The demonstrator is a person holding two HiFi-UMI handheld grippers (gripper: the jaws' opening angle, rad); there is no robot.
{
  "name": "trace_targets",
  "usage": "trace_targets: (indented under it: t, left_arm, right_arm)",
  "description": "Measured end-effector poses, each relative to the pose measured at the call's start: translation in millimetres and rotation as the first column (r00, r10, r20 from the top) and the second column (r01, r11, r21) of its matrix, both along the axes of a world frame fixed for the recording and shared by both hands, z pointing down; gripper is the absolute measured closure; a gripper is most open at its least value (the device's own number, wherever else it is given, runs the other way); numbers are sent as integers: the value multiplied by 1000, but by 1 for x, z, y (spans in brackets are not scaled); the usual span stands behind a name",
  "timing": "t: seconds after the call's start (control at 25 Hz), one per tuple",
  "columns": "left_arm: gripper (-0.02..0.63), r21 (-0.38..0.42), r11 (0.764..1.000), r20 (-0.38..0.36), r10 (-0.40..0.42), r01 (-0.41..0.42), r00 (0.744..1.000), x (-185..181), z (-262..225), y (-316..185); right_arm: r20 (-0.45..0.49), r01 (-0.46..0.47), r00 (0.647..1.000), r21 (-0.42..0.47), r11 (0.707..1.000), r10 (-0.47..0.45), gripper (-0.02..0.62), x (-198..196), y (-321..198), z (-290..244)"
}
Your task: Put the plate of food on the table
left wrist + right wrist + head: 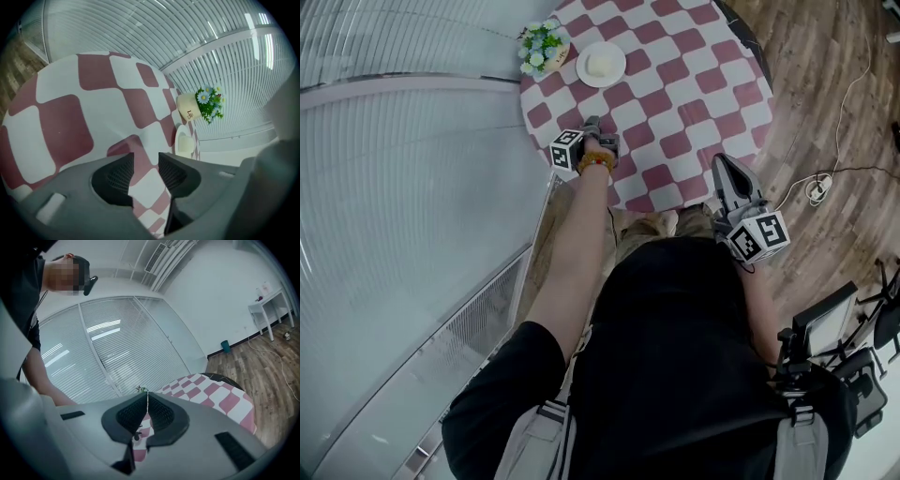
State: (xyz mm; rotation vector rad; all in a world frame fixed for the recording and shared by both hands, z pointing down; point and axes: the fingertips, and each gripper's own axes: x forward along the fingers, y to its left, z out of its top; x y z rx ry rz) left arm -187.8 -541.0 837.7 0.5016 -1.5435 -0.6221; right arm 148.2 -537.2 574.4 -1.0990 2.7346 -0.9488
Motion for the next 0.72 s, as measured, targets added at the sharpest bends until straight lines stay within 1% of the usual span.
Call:
trace_targets:
  t: [0.24, 0.36, 0.44, 0.56, 0.72]
  left_arm:
    - [457, -17, 998, -6, 63, -63, 998, 32, -1, 64]
    - [457, -14, 993, -9, 116, -116, 993, 47, -4, 86]
    - [457, -15, 984, -6, 179, -179, 984, 57, -6, 96]
    - [456, -20, 963, 4, 270, -270, 963, 66, -9, 107]
    - [457, 21, 936, 51, 350, -352, 935, 65, -28, 119]
  right_arm:
    - [15, 35, 999, 20, 999, -36, 583, -16, -9, -7]
    - [13, 56, 998, 22, 998, -56, 583, -24, -9, -9]
    - [8, 73, 997, 22, 997, -74, 583, -28, -9, -9]
    - [4, 91, 996, 22, 996, -92, 583, -33, -10, -9]
    - [-1, 112, 994, 23, 993, -112, 583, -39, -10, -10]
